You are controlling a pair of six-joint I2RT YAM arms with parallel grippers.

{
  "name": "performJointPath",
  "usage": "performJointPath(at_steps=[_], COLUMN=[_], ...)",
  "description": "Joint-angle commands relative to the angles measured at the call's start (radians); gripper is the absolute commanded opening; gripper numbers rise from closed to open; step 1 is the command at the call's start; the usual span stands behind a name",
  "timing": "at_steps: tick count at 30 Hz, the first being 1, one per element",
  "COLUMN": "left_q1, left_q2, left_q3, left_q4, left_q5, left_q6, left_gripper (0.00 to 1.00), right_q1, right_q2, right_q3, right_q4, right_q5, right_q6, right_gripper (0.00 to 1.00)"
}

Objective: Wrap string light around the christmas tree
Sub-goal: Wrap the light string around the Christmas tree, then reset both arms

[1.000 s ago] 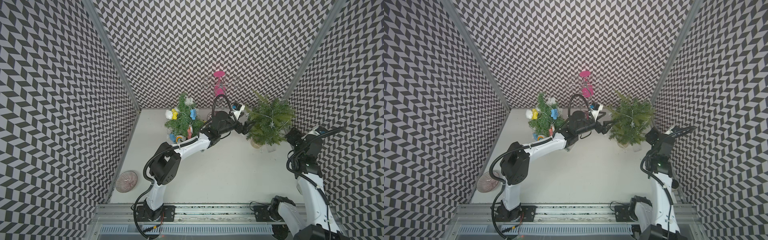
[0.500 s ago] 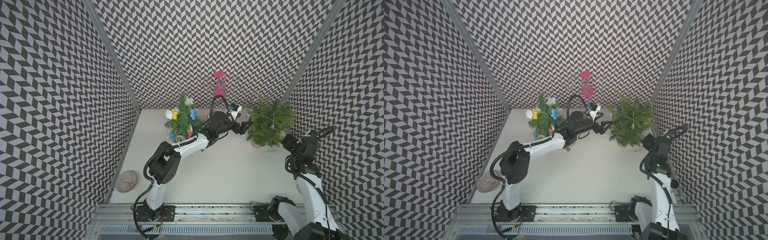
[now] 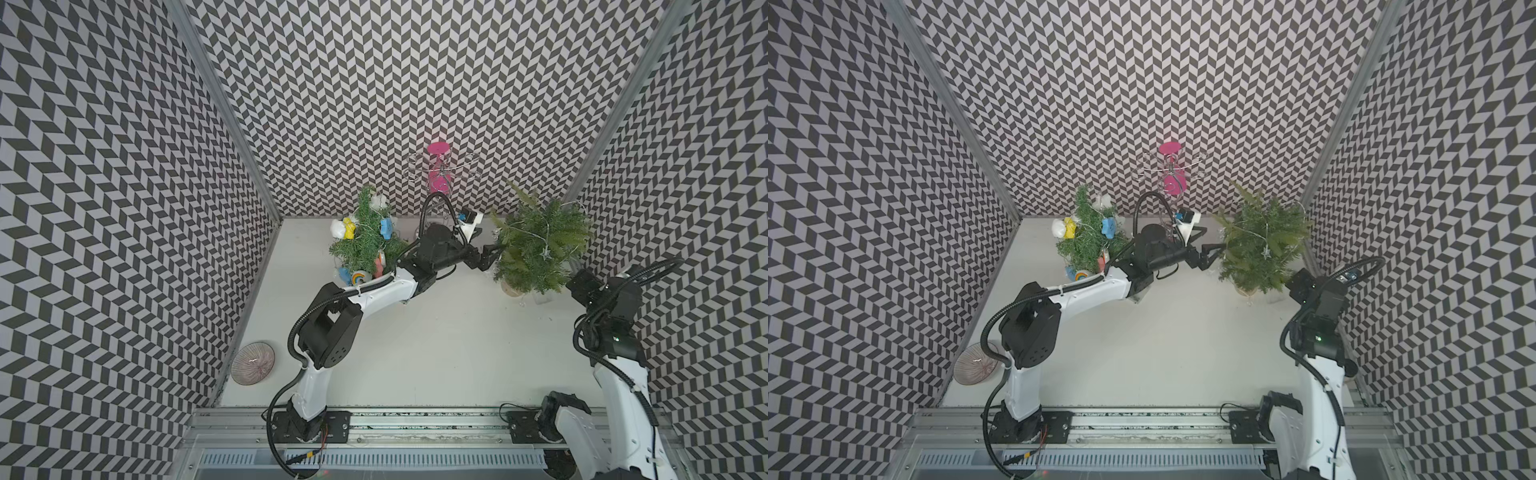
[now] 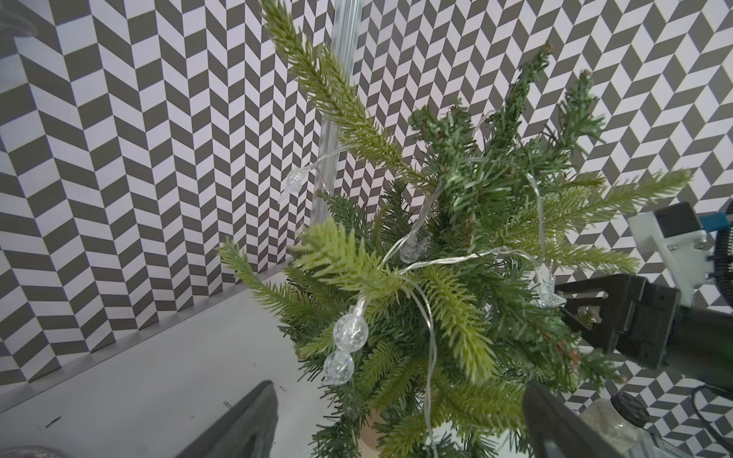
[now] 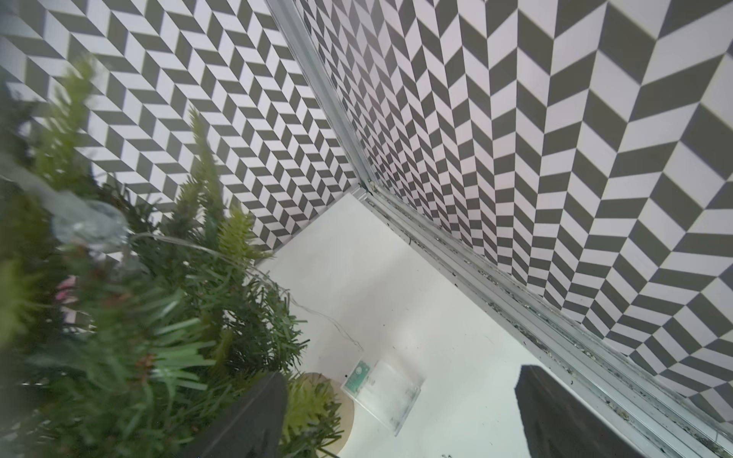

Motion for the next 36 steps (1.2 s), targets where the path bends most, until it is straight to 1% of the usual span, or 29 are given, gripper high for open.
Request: performJointPath(at_steps=[1, 3, 6, 9, 11, 13, 14, 15, 16, 18, 19, 21, 24, 26, 28, 30, 31, 32, 33, 34, 35, 36], left_q1=[-0.001, 0.003, 0.012, 0.011, 0.006, 0.000, -0.013, -0.033, -0.051, -0.061, -0.071, -0.096, -0.100, -0.099, -0.090, -0.040, -0.009, 0.029, 0.076, 0.114, 0.158, 0.190], left_q2=[-0.037, -0.046, -0.063, -0.114, -0.187, -0.276, -0.318, -0.368, -0.422, -0.523, -0.574, -0.690, -0.869, -1.001, -1.120, -1.224, -1.263, -1.300, -1.324, -1.337, -1.354, -1.372], left_q3=[-0.027, -0.038, -0.060, -0.109, -0.169, -0.222, -0.236, -0.251, -0.269, -0.324, -0.356, -0.455, -0.608, -0.733, -0.817, -0.897, -0.944, -1.004, -1.044, -1.053, -1.077, -1.119], left_q4=[0.042, 0.042, 0.058, 0.066, 0.067, 0.035, 0.001, -0.038, -0.074, -0.110, -0.126, -0.148, -0.167, -0.163, -0.226, -0.275, -0.250, -0.198, -0.196, -0.237, -0.235, -0.187], left_q5=[0.005, -0.002, -0.001, -0.016, -0.057, -0.074, -0.102, -0.154, -0.186, -0.211, -0.242, -0.325, -0.394, -0.489, -0.634, -0.765, -0.814, -0.836, -0.859, -0.890, -0.904, -0.895], left_q6=[-0.009, -0.004, -0.017, -0.009, 0.010, 0.042, 0.073, 0.111, 0.138, 0.137, 0.139, 0.150, 0.119, 0.113, 0.119, 0.104, 0.092, 0.103, 0.111, 0.088, 0.073, 0.074], left_gripper=[0.96, 0.96, 0.97, 0.99, 0.99, 0.99, 0.99, 0.99, 0.99, 0.99, 0.99, 0.99, 0.99, 0.99, 0.99, 0.99, 0.99, 0.99, 0.99, 0.99, 0.99, 0.99], right_q1=[-0.005, -0.006, -0.005, -0.006, -0.007, -0.006, -0.005, -0.006, -0.006, -0.005, -0.006, -0.005, -0.004, 0.001, 0.011, 0.039, 0.062, 0.101, 0.158, 0.229, 0.323, 0.426], right_q2=[-0.018, -0.043, -0.128, -0.157, -0.191, -0.231, -0.250, -0.273, -0.292, -0.299, -0.299, -0.305, -0.318, -0.316, -0.298, -0.281, -0.274, -0.269, -0.262, -0.247, -0.216, -0.181], right_q3=[0.058, 0.069, 0.052, 0.079, 0.088, 0.098, 0.108, 0.111, 0.111, 0.131, 0.136, 0.113, 0.083, 0.068, 0.058, 0.043, 0.039, 0.029, 0.014, 0.003, -0.008, -0.018], right_q4=[0.030, -0.010, -0.030, -0.072, -0.059, -0.064, -0.069, -0.056, -0.040, -0.038, -0.034, 0.009, 0.046, 0.067, 0.086, 0.106, 0.114, 0.128, 0.144, 0.151, 0.164, 0.185], right_q5=[-0.029, -0.008, 0.022, -0.040, -0.119, -0.158, -0.166, -0.175, -0.203, -0.295, -0.343, -0.477, -0.546, -0.591, -0.657, -0.668, -0.665, -0.630, -0.585, -0.507, -0.417, -0.325], right_q6=[0.019, 0.011, -0.002, -0.007, -0.014, 0.001, -0.007, -0.014, -0.017, -0.018, -0.010, 0.002, -0.009, -0.005, -0.016, -0.022, -0.028, -0.027, -0.047, -0.062, -0.079, -0.113], right_gripper=[0.92, 0.92, 0.94, 0.95, 0.99, 0.99, 0.99, 0.99, 0.99, 0.99, 0.99, 0.99, 0.99, 0.99, 0.99, 0.99, 0.98, 0.97, 0.97, 0.97, 0.96, 0.96])
